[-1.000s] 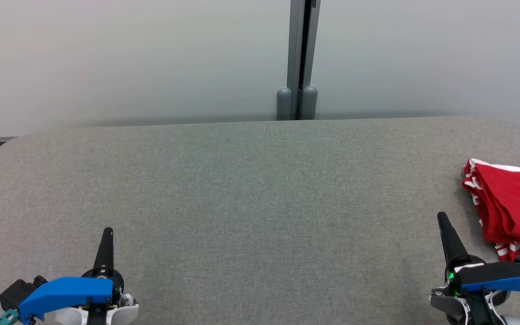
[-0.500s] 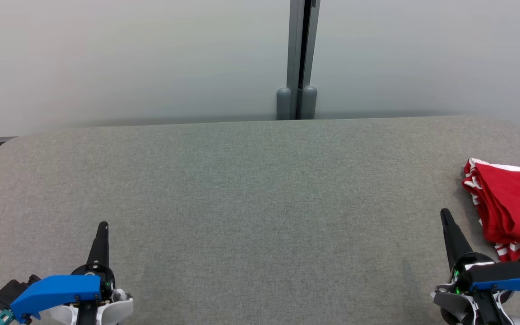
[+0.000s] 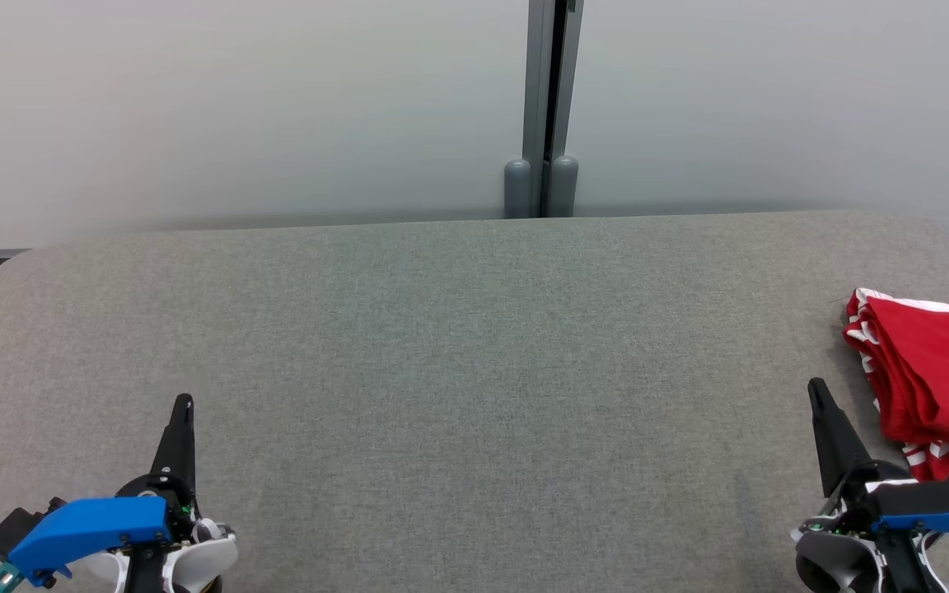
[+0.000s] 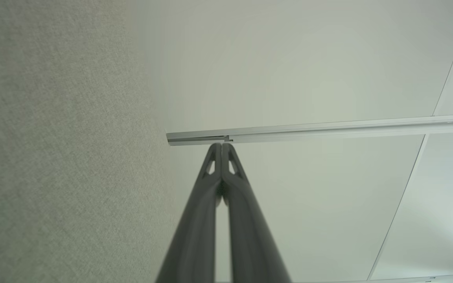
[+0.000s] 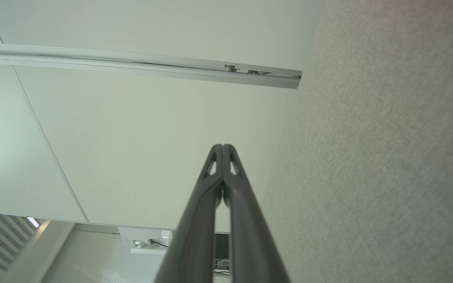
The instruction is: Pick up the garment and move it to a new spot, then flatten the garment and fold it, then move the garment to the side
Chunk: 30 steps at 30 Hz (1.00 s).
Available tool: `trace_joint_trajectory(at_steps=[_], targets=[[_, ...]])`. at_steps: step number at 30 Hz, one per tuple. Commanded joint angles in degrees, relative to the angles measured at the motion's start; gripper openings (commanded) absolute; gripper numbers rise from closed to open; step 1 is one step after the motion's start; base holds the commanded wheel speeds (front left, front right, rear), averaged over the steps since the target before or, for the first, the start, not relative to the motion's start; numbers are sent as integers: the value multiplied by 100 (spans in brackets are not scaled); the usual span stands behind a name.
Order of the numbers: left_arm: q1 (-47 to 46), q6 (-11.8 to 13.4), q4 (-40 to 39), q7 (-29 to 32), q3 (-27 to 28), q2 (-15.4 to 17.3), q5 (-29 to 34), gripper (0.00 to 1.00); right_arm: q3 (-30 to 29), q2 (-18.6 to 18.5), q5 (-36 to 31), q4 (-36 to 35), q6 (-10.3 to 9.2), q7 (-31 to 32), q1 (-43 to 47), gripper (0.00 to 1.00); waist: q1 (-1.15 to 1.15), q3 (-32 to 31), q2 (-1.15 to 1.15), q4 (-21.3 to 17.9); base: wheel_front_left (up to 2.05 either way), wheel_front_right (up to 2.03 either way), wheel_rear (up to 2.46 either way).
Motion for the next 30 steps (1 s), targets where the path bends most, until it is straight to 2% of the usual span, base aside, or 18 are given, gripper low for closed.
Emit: trace_joint_trajectory(at_steps=[1,13,30], targets=[[-109,-63,-53,48,64,-1,-117,0,-27,-44,144,-71,2,49,60,0,0,1,-1,-1,0,0,0],[-120,-119,-110,165,130,-1,-538,0,-69,-47,607,-167,2,171,113,0,0,6,-1,-5,0,0,0],[-119,-105,-105,168,129,-1,-519,0,-65,-46,587,-165,2,172,108,0,0,6,-1,-5,0,0,0]])
